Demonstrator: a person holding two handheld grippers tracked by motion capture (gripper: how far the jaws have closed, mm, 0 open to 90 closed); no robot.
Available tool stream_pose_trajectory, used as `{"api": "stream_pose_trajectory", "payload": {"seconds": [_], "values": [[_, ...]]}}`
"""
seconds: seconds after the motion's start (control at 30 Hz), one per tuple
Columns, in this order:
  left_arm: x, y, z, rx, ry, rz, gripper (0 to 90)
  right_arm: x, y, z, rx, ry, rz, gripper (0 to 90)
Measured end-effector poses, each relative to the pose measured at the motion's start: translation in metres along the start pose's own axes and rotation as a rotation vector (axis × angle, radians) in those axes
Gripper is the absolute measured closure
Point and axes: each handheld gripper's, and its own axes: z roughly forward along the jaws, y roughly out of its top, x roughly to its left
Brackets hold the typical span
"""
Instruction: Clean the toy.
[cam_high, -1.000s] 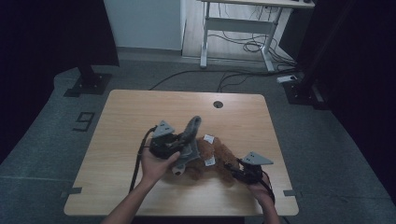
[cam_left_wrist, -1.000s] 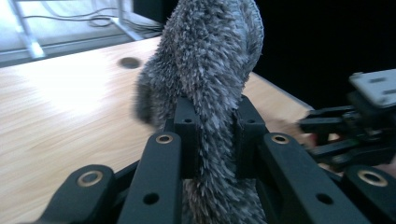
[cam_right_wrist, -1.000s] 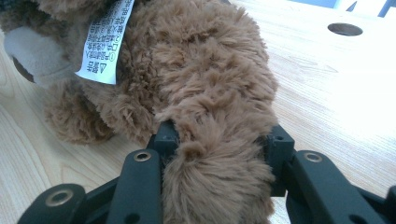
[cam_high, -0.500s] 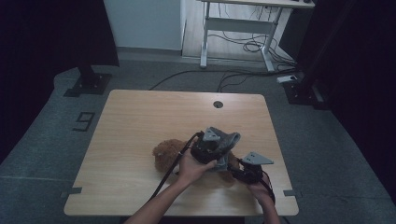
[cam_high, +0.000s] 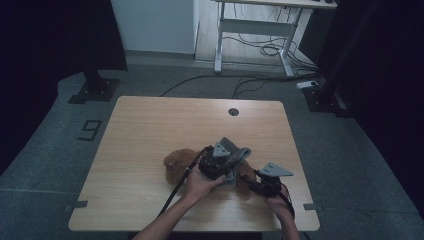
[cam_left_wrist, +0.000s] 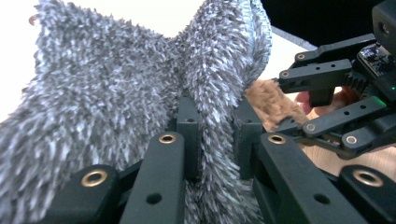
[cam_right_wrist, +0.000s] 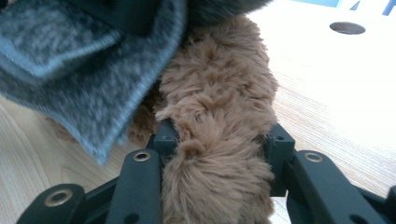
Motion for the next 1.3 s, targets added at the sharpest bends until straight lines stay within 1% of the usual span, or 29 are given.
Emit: {"api": "stream_pose_trajectory", "payload": {"seconds": [0.17,0.27,0.3,0.37,0.4,0.43,0.47,0.5,0.57,0.63,0.7,0.73,0.77,0.87,0.97,1.07,1.13,1.2,1.23,1.27,1.3], "values": [[0.011,-0.007,-0.020,-0.031,0.032,0.005,77.3,0.000,0.000,0.000,0.000,0.001,0.001,59.4],[0.023,-0.014,-0.033,-0.041,0.046,-0.014,77.3,0.000,0.000,0.000,-0.001,0.000,0.001,59.4],[0.027,-0.017,-0.039,-0.043,0.063,-0.016,77.3,0.000,0.000,0.000,-0.001,0.000,0.002,59.4],[0.038,-0.024,-0.052,-0.051,0.116,-0.019,77.3,-0.001,0.000,0.000,-0.001,0.000,0.005,59.4],[0.046,-0.028,-0.059,-0.061,0.118,-0.039,77.2,-0.001,0.000,0.000,-0.001,0.002,0.005,59.3],[0.053,-0.032,-0.066,-0.072,0.105,-0.069,77.3,-0.001,0.000,0.000,-0.002,0.003,0.007,59.3],[0.059,-0.035,-0.072,-0.083,0.101,-0.092,77.3,-0.001,0.000,0.000,-0.002,0.006,0.005,59.3],[0.064,-0.038,-0.078,-0.091,0.110,-0.102,77.3,-0.001,0.000,0.000,-0.003,0.006,0.004,59.3],[0.069,-0.042,-0.088,-0.100,0.137,-0.110,77.2,0.000,0.000,0.001,-0.003,0.003,0.002,59.3],[0.072,-0.045,-0.096,-0.099,0.167,-0.109,77.1,-0.001,0.000,0.000,-0.001,0.003,0.005,59.2],[0.074,-0.046,-0.100,-0.103,0.174,-0.119,77.0,-0.001,0.000,0.000,-0.001,0.001,0.005,59.2],[0.074,-0.046,-0.102,-0.109,0.166,-0.126,77.0,-0.001,0.000,0.000,-0.001,0.001,0.006,59.2],[0.073,-0.044,-0.102,-0.115,0.156,-0.129,77.0,-0.001,0.000,0.000,-0.001,0.001,0.006,59.2],[0.062,-0.035,-0.101,-0.133,0.131,-0.108,76.8,-0.002,0.000,0.000,-0.001,0.000,0.010,59.3],[0.045,-0.019,-0.095,-0.153,0.077,-0.074,76.4,-0.002,-0.001,0.000,-0.001,-0.001,0.013,59.2],[0.024,0.000,-0.085,-0.154,0.035,-0.032,76.3,-0.002,0.000,0.001,-0.001,0.000,0.013,59.2],[0.011,0.011,-0.072,-0.140,0.014,-0.008,76.2,-0.002,0.000,0.001,-0.001,0.001,0.011,59.2],[0.001,0.020,-0.055,-0.118,-0.006,0.005,76.1,-0.003,0.000,0.000,0.002,0.004,0.009,59.2],[-0.004,0.022,-0.044,-0.102,-0.022,0.010,76.0,-0.003,0.000,0.000,0.002,0.004,0.009,59.1],[-0.008,0.024,-0.033,-0.081,-0.029,0.018,75.6,-0.003,0.000,0.000,0.002,0.004,0.009,59.2],[-0.012,0.024,-0.021,-0.055,-0.026,0.026,75.3,-0.003,0.000,0.000,0.001,0.003,0.009,59.1]]}}
